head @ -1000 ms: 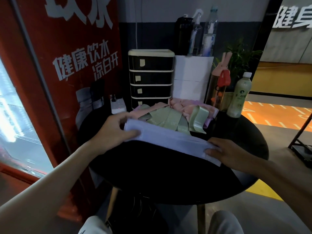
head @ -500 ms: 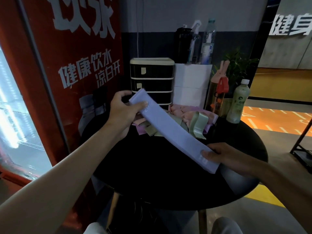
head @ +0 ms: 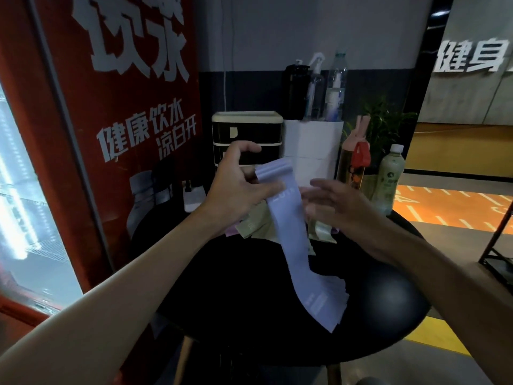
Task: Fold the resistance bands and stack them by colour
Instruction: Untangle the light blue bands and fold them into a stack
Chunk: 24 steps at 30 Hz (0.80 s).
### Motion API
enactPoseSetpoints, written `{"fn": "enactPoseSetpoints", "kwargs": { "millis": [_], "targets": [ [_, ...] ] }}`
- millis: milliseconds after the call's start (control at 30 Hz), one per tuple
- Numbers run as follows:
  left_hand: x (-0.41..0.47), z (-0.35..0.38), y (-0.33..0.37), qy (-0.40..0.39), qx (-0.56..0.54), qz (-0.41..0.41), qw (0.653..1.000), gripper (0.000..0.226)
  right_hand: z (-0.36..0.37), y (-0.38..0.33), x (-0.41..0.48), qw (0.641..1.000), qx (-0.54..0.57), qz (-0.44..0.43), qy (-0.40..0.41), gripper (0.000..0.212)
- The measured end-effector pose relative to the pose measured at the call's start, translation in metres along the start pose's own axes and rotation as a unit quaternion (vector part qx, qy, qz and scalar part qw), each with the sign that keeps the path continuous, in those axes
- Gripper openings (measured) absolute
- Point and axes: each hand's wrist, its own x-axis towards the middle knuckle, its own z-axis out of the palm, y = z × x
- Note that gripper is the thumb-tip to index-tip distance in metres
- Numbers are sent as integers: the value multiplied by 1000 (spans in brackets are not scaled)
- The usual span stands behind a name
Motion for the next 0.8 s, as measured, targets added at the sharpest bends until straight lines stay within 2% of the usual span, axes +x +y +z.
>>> {"fn": "enactPoseSetpoints", "kwargs": {
  "millis": [67,233,300,400,500,633,700,800],
  "targets": [
    [1,5,4,-21,1,10,1000,62,2,-34,9,998,59,-21,25,86],
    [2,6,3,-31,19,15,999,64,7,-54,20,996,51,-22,63,60],
    [0,5,3,-23,36,8,999,66,8,-53,21,997,63,-7,48,53],
    [-4,4,2,-19,34,-3,999,67,8,-51,27,998,62,2,20,31],
    [-3,2,0,-2,41,-7,999,68,11,-54,33,998,52,14,14,32],
    [1,-1,-3,24,-2,-24,999,67,17,-59,41,998,45,-26,45,18],
    [1,-4,-2,30,-37,-40,998,63,19,-62,47,997,43,-49,42,13],
    [-4,-10,-2,-8,-31,-49,998,42,22,-68,56,995,31,-73,54,9]
  ]
}}
